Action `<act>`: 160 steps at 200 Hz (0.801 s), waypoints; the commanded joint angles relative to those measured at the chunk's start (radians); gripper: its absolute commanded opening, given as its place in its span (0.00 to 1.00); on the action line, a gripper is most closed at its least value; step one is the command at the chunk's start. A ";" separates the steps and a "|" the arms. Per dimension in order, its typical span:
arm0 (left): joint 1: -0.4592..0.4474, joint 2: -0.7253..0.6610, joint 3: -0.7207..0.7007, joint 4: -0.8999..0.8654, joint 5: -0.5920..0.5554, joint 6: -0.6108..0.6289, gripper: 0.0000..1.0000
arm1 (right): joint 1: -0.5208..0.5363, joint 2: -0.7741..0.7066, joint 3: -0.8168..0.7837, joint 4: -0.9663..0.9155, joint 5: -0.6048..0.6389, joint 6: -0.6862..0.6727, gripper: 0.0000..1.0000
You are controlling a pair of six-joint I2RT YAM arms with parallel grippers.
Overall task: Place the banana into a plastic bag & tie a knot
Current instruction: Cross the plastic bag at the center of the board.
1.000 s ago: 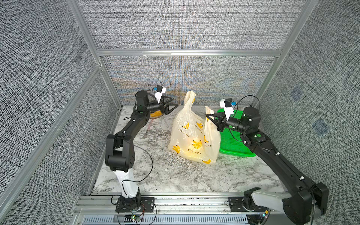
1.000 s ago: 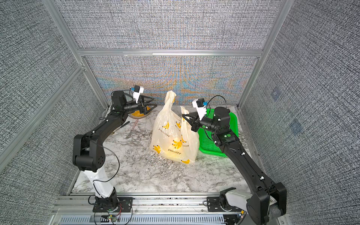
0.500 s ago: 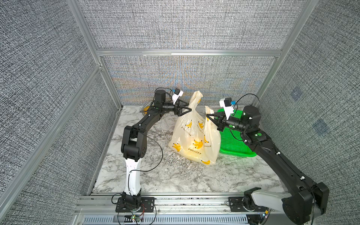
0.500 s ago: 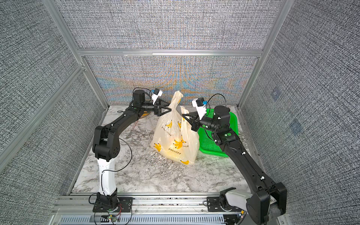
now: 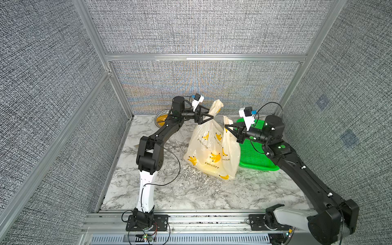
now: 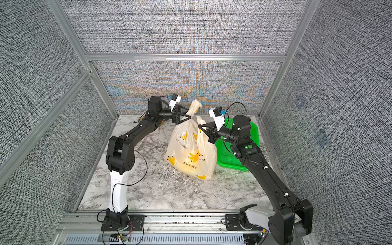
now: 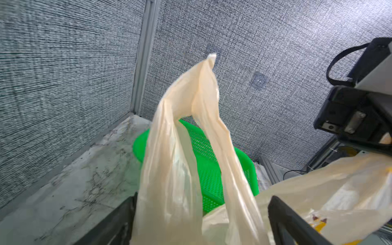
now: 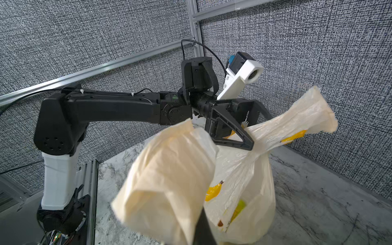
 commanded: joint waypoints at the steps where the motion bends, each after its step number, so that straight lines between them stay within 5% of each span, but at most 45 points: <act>1: -0.001 0.001 -0.005 0.017 0.035 -0.002 0.89 | -0.001 -0.002 0.001 0.007 -0.005 -0.009 0.00; 24: 0.013 -0.048 -0.071 0.005 0.033 0.008 0.54 | -0.002 -0.002 0.008 -0.025 0.045 -0.023 0.00; 32: 0.014 -0.080 -0.102 -0.017 0.025 0.027 0.17 | -0.002 -0.002 0.010 -0.034 0.058 -0.027 0.00; 38: 0.014 -0.110 -0.122 -0.057 0.002 0.063 0.01 | -0.002 -0.002 0.010 -0.038 0.067 -0.029 0.00; 83: -0.039 -0.318 -0.190 -0.590 -0.158 0.443 0.00 | 0.011 -0.002 0.029 -0.085 0.080 -0.063 0.00; 141: -0.126 -0.441 -0.303 -0.892 -0.341 0.622 0.00 | 0.100 0.010 0.079 -0.206 0.087 -0.201 0.00; 160: -0.135 -0.476 -0.350 -0.904 -0.357 0.635 0.00 | 0.103 0.010 0.073 -0.206 0.065 -0.203 0.21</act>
